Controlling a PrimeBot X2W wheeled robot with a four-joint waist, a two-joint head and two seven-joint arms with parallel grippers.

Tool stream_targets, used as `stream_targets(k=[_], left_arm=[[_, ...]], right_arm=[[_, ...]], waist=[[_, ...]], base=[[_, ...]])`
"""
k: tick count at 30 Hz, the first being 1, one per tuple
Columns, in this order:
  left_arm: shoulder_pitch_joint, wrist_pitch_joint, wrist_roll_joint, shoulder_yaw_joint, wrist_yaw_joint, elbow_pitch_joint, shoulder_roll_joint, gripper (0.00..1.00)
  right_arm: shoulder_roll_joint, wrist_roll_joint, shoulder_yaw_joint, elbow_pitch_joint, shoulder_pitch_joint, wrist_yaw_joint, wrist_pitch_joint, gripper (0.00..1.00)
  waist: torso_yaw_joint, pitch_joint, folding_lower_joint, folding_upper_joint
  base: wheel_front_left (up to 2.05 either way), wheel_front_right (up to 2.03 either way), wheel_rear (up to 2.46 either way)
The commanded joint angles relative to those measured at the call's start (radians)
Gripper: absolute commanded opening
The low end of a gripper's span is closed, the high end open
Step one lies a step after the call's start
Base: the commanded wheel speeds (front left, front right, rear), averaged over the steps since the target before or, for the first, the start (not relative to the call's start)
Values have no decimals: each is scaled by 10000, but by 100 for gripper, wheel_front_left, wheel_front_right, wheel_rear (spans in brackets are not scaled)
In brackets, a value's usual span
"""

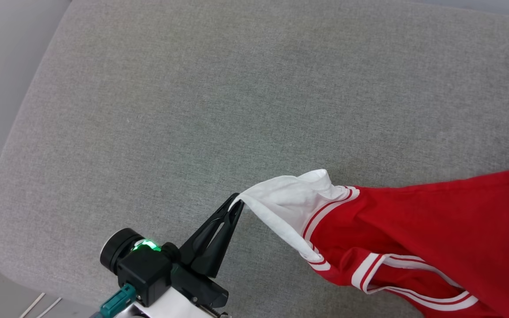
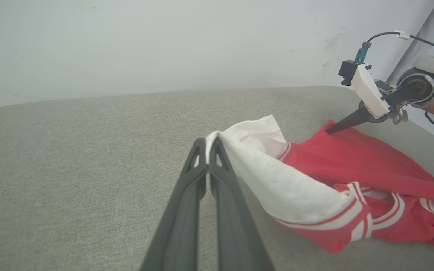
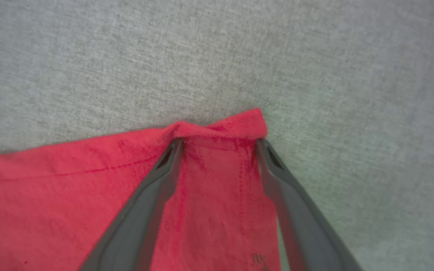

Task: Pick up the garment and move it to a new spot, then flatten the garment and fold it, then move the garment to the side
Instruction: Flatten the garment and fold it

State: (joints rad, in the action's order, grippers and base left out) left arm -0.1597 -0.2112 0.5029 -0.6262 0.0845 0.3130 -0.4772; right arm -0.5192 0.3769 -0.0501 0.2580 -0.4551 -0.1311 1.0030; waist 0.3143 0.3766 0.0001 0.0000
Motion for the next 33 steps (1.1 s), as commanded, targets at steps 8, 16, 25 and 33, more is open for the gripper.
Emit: stream_targets(k=[8, 16, 25, 33], left_arm=[[-214, -73, 17, 37, -67, -163, -4, 0], [-85, -120, 84, 242, 39, -223, -254, 0], [-253, 99, -7, 823, 266, 136, -948, 0], [-750, 412, 38, 1565, 413, 764, -1608, 0]], right_arm=[[284, 39, 571, 1165, 540, 7, -400, 0], [-132, 335, 879, 1058, -369, 5, -1904, 0], [-650, 1082, 1606, 376, -1080, 7, -3071, 0], [-1041, 1431, 2001, -953, -1385, 7, -3692, 0]], waist=[[76, 44, -1, 0], [-432, -753, -1, 0], [-1383, -2007, -1, 0], [-2174, -2765, -1, 0]], base=[[0, 0, 0], [0, 0, 0], [0, 0, 0], [0, 0, 0]])
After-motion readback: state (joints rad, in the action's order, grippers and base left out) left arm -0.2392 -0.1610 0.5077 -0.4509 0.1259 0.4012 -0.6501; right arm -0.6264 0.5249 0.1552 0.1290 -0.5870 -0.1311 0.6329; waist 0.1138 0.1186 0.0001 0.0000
